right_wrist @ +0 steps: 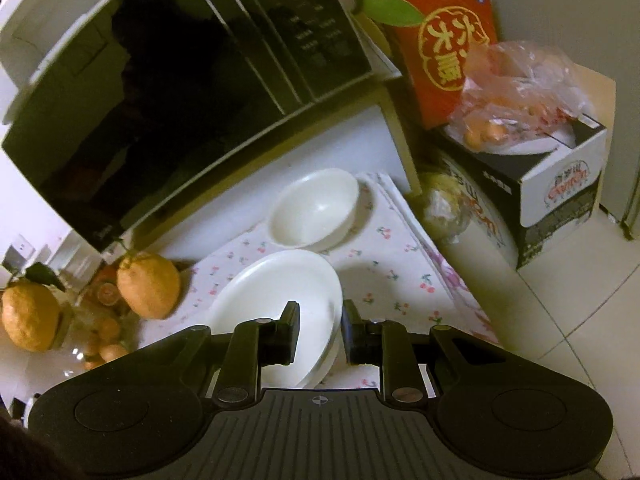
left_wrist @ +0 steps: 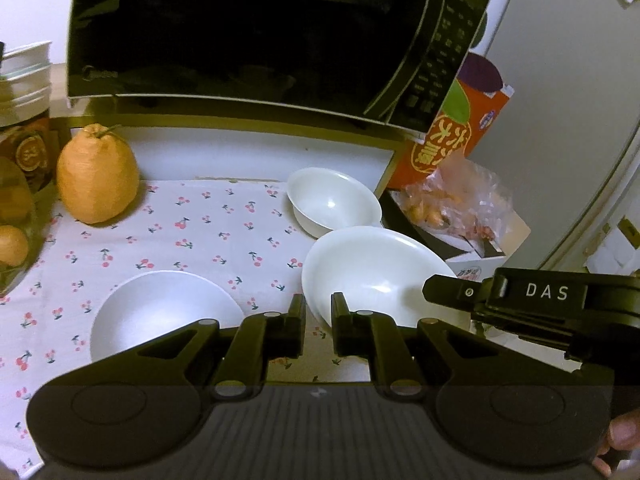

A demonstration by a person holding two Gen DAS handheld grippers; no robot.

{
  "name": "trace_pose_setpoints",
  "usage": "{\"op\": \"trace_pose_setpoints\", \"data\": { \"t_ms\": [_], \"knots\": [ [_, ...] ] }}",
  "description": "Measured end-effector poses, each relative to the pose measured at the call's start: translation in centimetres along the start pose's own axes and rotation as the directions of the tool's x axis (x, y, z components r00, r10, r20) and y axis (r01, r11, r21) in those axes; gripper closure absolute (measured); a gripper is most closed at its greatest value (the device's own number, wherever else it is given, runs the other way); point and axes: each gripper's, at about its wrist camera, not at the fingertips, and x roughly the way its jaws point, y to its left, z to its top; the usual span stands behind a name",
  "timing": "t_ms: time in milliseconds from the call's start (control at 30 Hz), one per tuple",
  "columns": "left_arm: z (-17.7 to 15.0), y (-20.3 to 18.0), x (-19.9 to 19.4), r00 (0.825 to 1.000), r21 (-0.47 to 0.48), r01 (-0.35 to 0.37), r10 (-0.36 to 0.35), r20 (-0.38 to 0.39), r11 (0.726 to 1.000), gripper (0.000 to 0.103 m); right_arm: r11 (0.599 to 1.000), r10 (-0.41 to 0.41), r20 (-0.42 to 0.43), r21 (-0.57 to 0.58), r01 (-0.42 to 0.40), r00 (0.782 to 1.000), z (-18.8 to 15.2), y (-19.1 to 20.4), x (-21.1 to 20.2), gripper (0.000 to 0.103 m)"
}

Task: Organize plates and bowls
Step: 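Carry the second bowl with both grippers over the first bowl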

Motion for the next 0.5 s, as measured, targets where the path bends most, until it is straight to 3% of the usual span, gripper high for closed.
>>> {"op": "trace_pose_setpoints", "data": {
  "t_ms": [500],
  "knots": [
    [0.2,2.5,-4.1,0.999,-0.037,-0.034,0.035,0.031,0.999,0.091,0.996,0.077,0.005,-0.043,-0.076,0.997,-0.8,4.3,-1.3,0.081]
  ]
}}
